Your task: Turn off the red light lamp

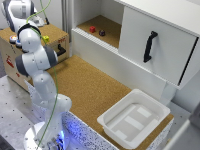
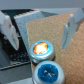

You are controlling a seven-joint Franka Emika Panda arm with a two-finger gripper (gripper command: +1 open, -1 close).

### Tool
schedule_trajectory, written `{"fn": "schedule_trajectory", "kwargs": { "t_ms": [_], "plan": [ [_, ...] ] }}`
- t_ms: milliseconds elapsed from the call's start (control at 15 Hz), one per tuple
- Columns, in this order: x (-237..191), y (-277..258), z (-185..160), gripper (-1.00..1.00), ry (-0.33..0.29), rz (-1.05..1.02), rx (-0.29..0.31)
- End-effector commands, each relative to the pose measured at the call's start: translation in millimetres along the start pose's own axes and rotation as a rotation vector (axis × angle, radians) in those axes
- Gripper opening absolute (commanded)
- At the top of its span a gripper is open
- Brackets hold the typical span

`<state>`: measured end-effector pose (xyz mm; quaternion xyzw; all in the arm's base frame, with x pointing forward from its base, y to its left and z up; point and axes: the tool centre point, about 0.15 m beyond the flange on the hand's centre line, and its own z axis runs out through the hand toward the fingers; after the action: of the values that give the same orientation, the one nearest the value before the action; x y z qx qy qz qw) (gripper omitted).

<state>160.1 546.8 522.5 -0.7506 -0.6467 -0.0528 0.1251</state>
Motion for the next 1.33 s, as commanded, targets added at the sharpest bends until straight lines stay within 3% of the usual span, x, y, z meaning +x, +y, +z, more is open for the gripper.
{"fn": "schedule_trajectory", "kwargs": {
  "t_ms": [0, 267, 400, 867, 1267],
  "plan": [
    [50.2, -8.5, 10.9, -1.00, -0.209, -0.089, -0.034],
    [53.8, -10.2, 27.4, -1.00, -0.232, -0.108, -0.054],
    [53.6, -5.8, 36.8, -1.00, -0.226, -0.086, -0.006],
    [65.4, -8.4, 56.1, -1.00, -0.174, -0.072, 0.034],
    [69.9, -2.1, 75.2, -1.00, -0.179, -0.049, 0.049]
  ]
}}
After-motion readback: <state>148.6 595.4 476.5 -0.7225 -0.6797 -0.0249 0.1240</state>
